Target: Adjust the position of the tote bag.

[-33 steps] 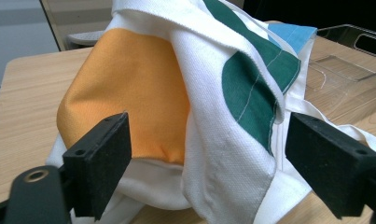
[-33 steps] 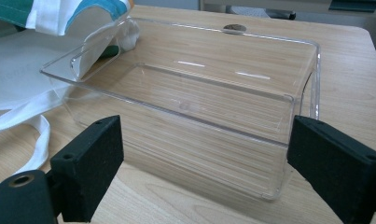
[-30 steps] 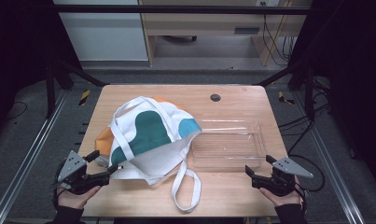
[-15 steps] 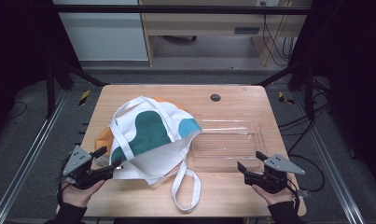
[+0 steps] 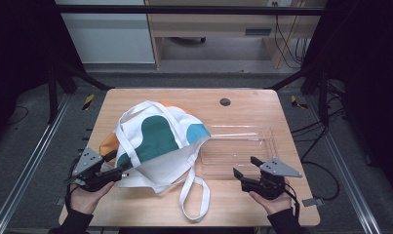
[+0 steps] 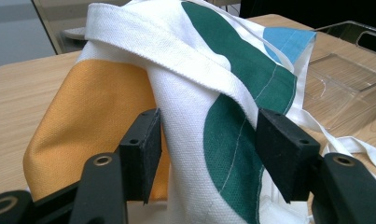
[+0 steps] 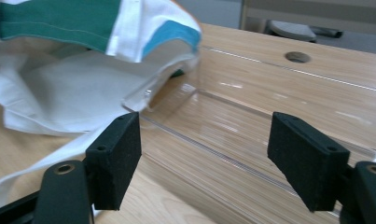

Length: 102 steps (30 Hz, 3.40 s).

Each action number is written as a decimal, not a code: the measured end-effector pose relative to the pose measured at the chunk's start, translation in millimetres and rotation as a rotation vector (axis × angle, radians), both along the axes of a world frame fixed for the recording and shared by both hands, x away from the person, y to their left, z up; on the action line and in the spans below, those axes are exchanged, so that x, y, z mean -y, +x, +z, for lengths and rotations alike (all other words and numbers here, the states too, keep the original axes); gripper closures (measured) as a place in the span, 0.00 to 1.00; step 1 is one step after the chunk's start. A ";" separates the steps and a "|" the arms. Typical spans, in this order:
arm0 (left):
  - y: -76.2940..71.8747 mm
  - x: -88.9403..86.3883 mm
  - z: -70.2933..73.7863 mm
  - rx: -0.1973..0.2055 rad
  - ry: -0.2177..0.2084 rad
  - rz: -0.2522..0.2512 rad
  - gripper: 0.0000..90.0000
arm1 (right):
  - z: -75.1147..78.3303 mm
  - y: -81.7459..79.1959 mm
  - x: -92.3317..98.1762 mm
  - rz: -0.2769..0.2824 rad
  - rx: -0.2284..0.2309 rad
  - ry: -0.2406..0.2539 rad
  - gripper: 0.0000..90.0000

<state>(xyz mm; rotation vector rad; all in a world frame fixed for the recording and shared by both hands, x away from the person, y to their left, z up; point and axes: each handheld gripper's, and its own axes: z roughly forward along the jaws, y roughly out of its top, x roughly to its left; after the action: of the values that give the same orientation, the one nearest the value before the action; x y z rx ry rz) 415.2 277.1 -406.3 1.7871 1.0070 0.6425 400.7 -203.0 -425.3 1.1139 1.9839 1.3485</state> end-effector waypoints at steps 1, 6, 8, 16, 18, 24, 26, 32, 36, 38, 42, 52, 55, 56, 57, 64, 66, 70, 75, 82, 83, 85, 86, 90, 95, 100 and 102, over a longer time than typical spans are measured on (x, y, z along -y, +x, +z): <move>0.3 -0.2 -0.1 -0.006 -0.002 0.001 0.47 | 1.1 1.1 -10.5 0.030 -0.003 0.000 0.31; -0.5 -0.1 -0.4 -0.015 -0.001 -0.002 0.49 | 2.7 3.2 -31.1 0.089 -0.011 0.011 0.35; -2.7 1.3 -1.4 -0.021 0.005 -0.005 0.45 | 3.2 4.1 -39.9 0.110 -0.012 0.015 0.37; -9.3 2.2 -8.3 -0.053 0.017 -0.003 0.39 | 4.0 7.6 -64.8 0.152 -0.025 0.031 0.42; -8.7 1.2 -9.8 -0.065 0.020 0.001 0.42 | 3.0 8.6 -70.8 0.164 -0.028 0.026 0.42; -9.8 1.9 -12.0 -0.032 0.032 -0.017 0.55 | 1.2 10.6 -94.7 0.207 -0.043 0.020 0.46; -9.8 1.3 -11.8 -0.034 0.019 -0.014 0.57 | 0.6 11.1 -101.8 0.219 -0.046 0.018 0.47; -8.7 1.4 -10.9 -0.057 0.012 0.005 0.61 | -3.5 15.3 -124.1 0.237 -0.056 0.026 0.51; -8.7 2.2 -9.2 -0.063 0.019 0.020 0.68 | -7.4 20.2 -139.3 0.235 -0.057 0.026 0.55; -8.7 2.6 -8.4 -0.061 0.020 0.024 0.70 | -10.0 23.7 -146.8 0.236 -0.068 0.020 0.55; -8.2 1.9 -8.4 -0.062 0.015 0.028 0.73 | -15.9 29.8 -160.5 0.231 -0.079 -0.001 0.57; -7.1 2.7 -8.3 -0.068 0.019 0.039 0.79 | -25.8 40.2 -181.3 0.215 -0.089 -0.002 0.62; -7.1 2.8 -8.4 -0.069 0.016 0.042 0.80 | -32.8 40.7 -189.0 0.220 -0.091 -0.017 0.66; -7.1 2.8 -8.5 -0.069 0.016 0.043 0.80 | -32.8 40.7 -189.0 0.220 -0.091 -0.017 0.66; -6.9 2.9 -8.6 -0.069 0.015 0.045 0.81 | -35.7 41.1 -191.8 0.220 -0.096 -0.014 0.67; -7.0 3.4 -8.8 -0.068 0.018 0.050 0.81 | -47.1 44.0 -202.6 0.226 -0.116 -0.042 0.78; -6.6 2.5 -8.7 -0.074 0.006 0.049 0.82 | -50.8 44.7 -206.3 0.231 -0.125 -0.057 0.84; -6.7 2.4 -8.4 -0.074 0.003 0.051 0.82 | -57.3 46.3 -211.8 0.232 -0.157 -0.050 0.92; -6.8 2.4 -7.2 -0.076 -0.004 0.054 0.84 | -68.6 46.5 -220.2 0.231 -0.180 -0.074 0.97; -7.2 2.7 -5.3 -0.078 -0.004 0.054 0.86 | -75.9 49.7 -223.2 0.224 -0.195 -0.112 1.00; -7.3 2.7 -4.9 -0.077 -0.006 0.053 0.87 | -76.8 49.6 -223.7 0.224 -0.197 -0.121 1.00; -7.3 2.6 -4.5 -0.075 -0.008 0.053 0.87 | -77.4 49.6 -224.1 0.223 -0.201 -0.125 1.00; -7.4 2.6 -4.2 -0.074 -0.009 0.053 0.87 | -79.5 50.1 -224.8 0.225 -0.208 -0.136 1.00; -8.5 2.5 -2.9 -0.063 -0.017 0.050 0.87 | -83.2 50.7 -226.8 0.234 -0.220 -0.154 1.00; -9.2 1.0 0.0 -0.053 -0.044 0.046 0.88 | -83.7 52.1 -226.7 0.236 -0.229 -0.144 1.00; -10.3 1.7 4.7 -0.033 -0.058 0.050 0.89 | -84.2 50.9 -227.5 0.231 -0.222 -0.146 1.00; -10.8 2.2 6.2 -0.022 -0.067 0.055 0.89 | -84.2 50.6 -227.4 0.233 -0.221 -0.146 1.00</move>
<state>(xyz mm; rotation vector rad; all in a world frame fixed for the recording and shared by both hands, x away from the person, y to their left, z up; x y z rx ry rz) 404.4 274.9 -400.1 1.7160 1.0838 0.6175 451.4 24.4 -509.5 1.0267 2.3939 1.2090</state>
